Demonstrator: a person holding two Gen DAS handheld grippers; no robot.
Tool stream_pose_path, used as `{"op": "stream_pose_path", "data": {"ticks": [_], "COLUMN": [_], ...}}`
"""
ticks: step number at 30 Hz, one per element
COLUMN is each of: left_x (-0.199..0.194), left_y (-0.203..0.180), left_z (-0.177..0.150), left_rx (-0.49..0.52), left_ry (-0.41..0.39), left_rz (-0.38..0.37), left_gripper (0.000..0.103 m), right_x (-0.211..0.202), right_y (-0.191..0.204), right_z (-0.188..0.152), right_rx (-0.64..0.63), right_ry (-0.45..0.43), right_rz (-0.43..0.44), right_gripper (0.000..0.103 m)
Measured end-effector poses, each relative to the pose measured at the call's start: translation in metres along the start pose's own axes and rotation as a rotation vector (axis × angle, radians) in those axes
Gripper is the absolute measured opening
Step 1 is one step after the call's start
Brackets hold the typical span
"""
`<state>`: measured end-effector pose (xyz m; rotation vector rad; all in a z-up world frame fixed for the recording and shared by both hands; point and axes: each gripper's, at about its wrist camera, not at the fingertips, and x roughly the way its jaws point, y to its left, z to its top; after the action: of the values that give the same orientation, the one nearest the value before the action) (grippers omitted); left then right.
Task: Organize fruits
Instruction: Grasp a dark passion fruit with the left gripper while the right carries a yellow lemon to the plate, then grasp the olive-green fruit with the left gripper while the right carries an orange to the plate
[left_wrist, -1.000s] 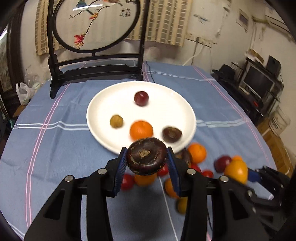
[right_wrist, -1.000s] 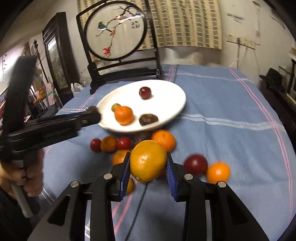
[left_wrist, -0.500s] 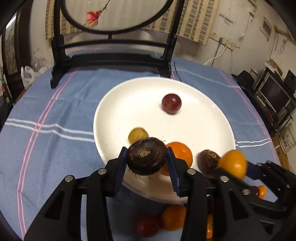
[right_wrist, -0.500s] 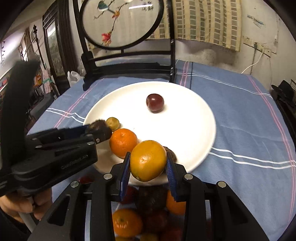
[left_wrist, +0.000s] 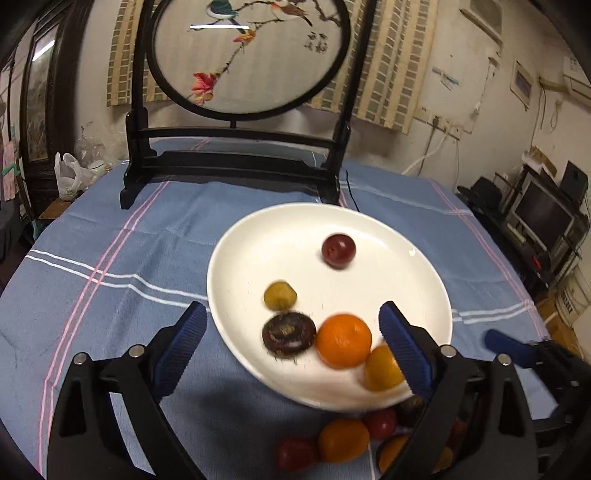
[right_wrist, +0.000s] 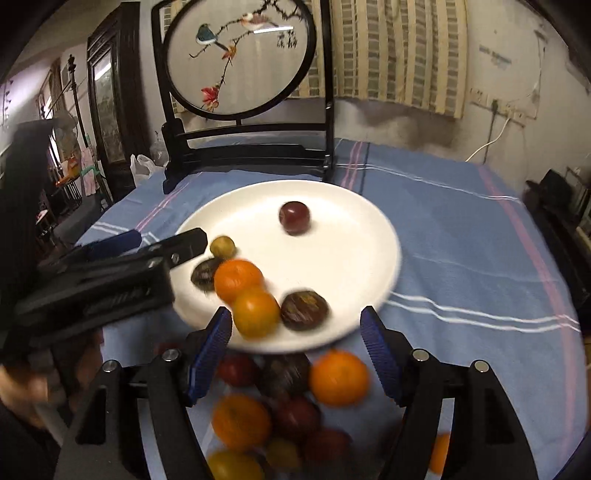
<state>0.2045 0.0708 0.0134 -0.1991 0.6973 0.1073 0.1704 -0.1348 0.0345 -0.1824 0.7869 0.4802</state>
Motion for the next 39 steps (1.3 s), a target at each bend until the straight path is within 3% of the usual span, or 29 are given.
{"op": "stream_pose_path", "data": {"ticks": [5, 9, 15, 17, 19, 28, 31, 39], "left_x": [-0.007, -0.018, -0.035, -0.035, -0.035, -0.03, -0.029, -0.032], "left_y": [-0.003, -0.002, 0.005, 0.008, 0.012, 0.015, 0.012, -0.007], "left_z": [-0.012, -0.028, -0.052, -0.057, -0.059, -0.061, -0.061, -0.069], "left_rx": [0.017, 0.039, 0.037, 0.026, 0.014, 0.006, 0.024, 0.101], "left_ry": [0.02, 0.057, 0.072, 0.085, 0.098, 0.105, 0.11, 0.124], "left_rz": [0.011, 0.009, 0.002, 0.003, -0.005, -0.009, -0.015, -0.033], "left_gripper": [0.094, 0.094, 0.095, 0.096, 0.096, 0.096, 0.096, 0.096], "right_x": [-0.033, -0.042, -0.04, -0.036, -0.032, -0.002, -0.003, -0.017], "right_y": [-0.029, -0.061, -0.089, -0.092, -0.094, -0.096, -0.096, -0.103], "right_z": [-0.033, -0.06, -0.091, -0.096, -0.099, -0.089, -0.089, -0.096], "right_rx": [0.012, 0.08, 0.137, 0.149, 0.165, 0.156, 0.155, 0.234], "right_ry": [-0.001, 0.059, 0.136, 0.157, 0.183, 0.204, 0.173, 0.118], "right_rz": [-0.093, -0.166, -0.209, -0.212, -0.219, -0.223, -0.182, -0.109], "right_gripper": [0.073, 0.073, 0.073, 0.07, 0.061, 0.059, 0.04, 0.04]}}
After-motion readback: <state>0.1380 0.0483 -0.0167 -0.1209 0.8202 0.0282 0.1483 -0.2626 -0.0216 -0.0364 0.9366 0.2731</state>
